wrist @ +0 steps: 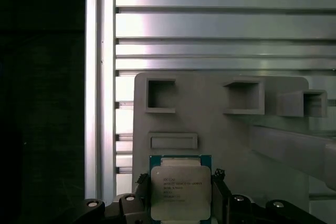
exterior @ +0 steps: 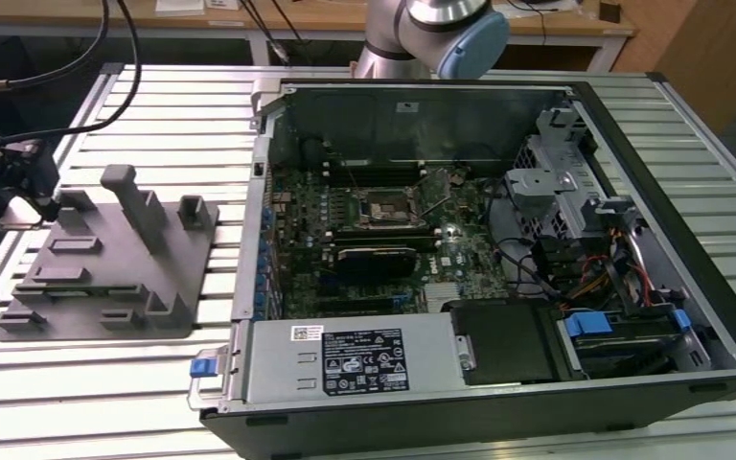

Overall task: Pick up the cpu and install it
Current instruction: 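Pick up the cpu and move it towards the insertion slot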

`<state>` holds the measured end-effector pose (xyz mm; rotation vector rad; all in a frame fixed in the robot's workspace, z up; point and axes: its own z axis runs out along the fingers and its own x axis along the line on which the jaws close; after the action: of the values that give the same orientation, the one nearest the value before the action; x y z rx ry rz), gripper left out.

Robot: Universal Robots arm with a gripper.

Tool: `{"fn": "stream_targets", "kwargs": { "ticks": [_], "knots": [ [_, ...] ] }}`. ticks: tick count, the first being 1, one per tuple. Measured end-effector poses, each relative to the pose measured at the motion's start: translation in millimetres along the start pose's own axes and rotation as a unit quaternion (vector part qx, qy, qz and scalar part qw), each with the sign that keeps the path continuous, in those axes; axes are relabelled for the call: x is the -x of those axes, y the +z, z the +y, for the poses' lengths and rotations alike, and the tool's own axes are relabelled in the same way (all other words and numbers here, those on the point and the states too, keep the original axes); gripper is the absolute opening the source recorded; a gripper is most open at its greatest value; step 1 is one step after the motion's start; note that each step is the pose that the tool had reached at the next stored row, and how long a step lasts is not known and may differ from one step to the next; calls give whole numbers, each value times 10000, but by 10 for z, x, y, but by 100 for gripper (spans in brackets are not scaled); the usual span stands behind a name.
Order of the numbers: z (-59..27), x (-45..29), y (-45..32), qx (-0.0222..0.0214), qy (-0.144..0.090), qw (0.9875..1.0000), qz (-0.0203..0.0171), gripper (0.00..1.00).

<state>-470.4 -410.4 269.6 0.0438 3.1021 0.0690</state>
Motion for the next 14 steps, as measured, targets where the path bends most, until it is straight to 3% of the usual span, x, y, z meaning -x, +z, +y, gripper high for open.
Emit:
{"fn": "stream_targets", "kwargs": {
  "ticks": [14],
  "knots": [
    [9,7,-192,1,-1,10000,-15,55]
  ]
}}
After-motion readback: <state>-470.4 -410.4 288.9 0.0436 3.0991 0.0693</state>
